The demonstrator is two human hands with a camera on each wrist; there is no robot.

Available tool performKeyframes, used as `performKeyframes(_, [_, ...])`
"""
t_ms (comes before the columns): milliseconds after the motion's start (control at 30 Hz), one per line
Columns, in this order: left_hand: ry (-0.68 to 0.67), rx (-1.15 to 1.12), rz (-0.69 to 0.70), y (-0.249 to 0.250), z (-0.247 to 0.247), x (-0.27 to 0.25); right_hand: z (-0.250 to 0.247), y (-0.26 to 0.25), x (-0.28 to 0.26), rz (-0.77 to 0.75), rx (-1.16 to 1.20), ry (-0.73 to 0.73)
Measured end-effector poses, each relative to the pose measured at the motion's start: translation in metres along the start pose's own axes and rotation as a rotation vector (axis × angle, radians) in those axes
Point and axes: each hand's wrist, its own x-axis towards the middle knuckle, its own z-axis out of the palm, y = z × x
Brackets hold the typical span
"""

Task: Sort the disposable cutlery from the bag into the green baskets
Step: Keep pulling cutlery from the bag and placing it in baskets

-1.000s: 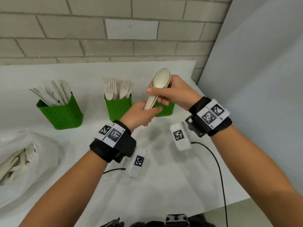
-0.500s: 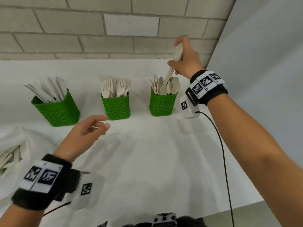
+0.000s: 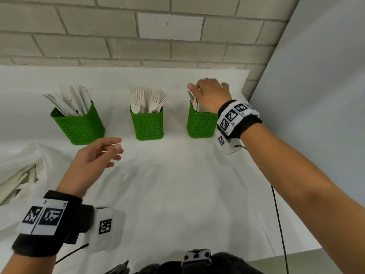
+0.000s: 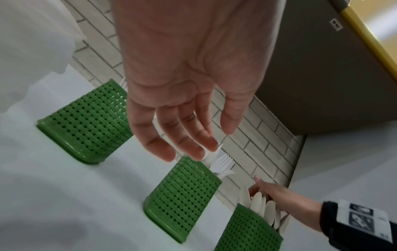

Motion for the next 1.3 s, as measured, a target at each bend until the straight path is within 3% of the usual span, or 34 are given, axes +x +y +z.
performKeyframes(200, [0.014,-0.020,-0.016,-0.003,-0.001,-0.003,-0.003,0.015,-0.006,0.053,0.202,0.052])
performKeyframes(333, [0.024,-0.028,-0.023,-0.002,-0.002,0.000,0.007,0.023,-0.004,0.074,0.106,-0.129])
performKeyframes(533, [0.092,-0.017,0.025,0.007,-0.027,-0.003,0.002,0.011,-0.003,0.073,0.163,-0.004])
performKeyframes(600, [0.146,-0.012,0.057,0.014,-0.047,-0.007,-0.003,-0.006,-0.003,0.012,0.149,0.102])
performKeyframes(700, [0.269,0.031,0.116,0.025,-0.089,-0.019,-0.008,-0.052,-0.013,-0.203,0.295,0.270])
performKeyframes(767, [0.356,0.083,0.139,0.029,-0.122,-0.029,-0.010,-0.094,-0.028,-0.367,0.429,0.280])
performKeyframes(867, [0.355,0.241,0.043,0.021,-0.167,-0.040,-0.006,-0.160,-0.057,-0.561,0.605,0.028])
performKeyframes(933, [0.209,0.380,-0.113,0.008,-0.181,-0.041,0.005,-0.197,-0.074,-0.638,0.652,-0.247])
performKeyframes(1000, [0.056,0.559,-0.233,-0.007,-0.190,-0.041,0.023,-0.239,-0.084,-0.705,0.633,-0.422])
performKeyframes(1167, [-0.145,1.007,-0.295,-0.043,-0.193,-0.025,0.067,-0.327,-0.084,-0.805,0.296,-0.639])
performKeyframes(1300, [-0.142,1.119,-0.232,-0.067,-0.204,-0.016,0.091,-0.356,-0.073,-0.843,-0.129,-0.649])
